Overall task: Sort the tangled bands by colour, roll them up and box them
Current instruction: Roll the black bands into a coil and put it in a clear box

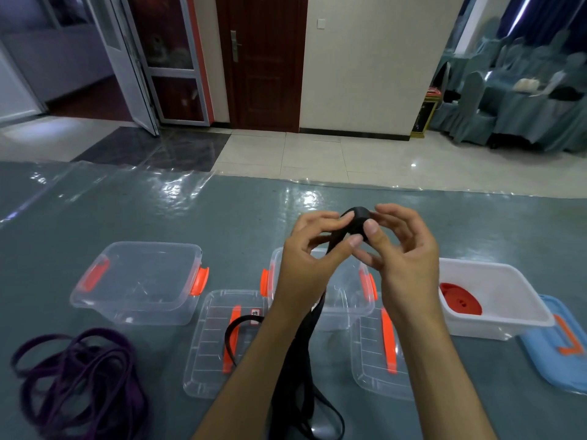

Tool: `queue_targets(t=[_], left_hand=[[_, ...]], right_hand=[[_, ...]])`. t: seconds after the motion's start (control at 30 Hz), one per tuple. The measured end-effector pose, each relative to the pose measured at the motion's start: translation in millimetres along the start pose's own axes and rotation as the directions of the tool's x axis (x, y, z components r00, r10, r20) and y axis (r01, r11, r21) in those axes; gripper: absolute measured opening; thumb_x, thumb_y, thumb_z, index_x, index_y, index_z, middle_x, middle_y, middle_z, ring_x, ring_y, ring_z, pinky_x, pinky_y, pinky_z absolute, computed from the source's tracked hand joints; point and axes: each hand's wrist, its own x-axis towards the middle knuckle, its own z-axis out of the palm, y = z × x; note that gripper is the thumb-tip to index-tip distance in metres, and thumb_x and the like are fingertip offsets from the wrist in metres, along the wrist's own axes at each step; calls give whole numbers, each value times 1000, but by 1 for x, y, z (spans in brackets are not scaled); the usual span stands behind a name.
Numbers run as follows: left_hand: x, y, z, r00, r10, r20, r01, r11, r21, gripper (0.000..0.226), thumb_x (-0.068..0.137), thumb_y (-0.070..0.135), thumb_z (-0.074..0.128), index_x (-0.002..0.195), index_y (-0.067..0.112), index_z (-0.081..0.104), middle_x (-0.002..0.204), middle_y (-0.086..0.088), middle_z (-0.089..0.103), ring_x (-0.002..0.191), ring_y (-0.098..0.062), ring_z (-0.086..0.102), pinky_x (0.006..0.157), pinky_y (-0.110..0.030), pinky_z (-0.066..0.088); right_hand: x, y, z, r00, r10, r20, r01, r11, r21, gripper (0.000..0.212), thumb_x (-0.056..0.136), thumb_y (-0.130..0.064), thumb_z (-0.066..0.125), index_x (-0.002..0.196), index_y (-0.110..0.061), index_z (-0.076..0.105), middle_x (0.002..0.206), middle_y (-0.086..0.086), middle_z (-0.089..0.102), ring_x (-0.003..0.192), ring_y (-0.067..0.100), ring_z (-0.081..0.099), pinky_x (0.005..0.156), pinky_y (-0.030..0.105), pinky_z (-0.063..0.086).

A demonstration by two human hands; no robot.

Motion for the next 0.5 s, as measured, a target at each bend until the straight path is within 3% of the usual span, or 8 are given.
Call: queue_targets(t=[0.13,0.23,0.37,0.5], left_hand=[[3,2,-5,1000,25,10,-25,999,24,32,92,7,80,124,12,78,108,-14,68,106,-30,72,99,-48,59],[3,2,-11,998,37,60,-39,999,33,33,93,5,79,124,16,78,108,-8,71,106,-29,73,98,-41,60],[1,5,-11,994,-53,92,57,998,-41,33,87,10,86,117,18,76,109,0,78,103,-20,75,89,-26,58],[3,9,-8,989,-123,87,136,975,-174,34,79,11,91,106,19,72,109,-6,78,105,-24,77,90,-33,62]], right_hand=[[-1,5,-1,996,56,63,-59,997,45,13,97,-14,70,110,-11,73,114,10,76,111,27,75,83,38,65],[3,5,-8,983,118,141,-125,991,42,23,87,-21,77,105,-7,71,115,17,75,113,31,73,95,41,62],[7,3,-15,987,88,135,-93,995,29,21,78,-19,82,94,-11,72,103,13,77,101,30,77,85,36,64],[3,3,-7,994,61,95,-72,990,119,18,75,-25,85,92,-25,78,100,3,77,97,20,76,77,28,62]])
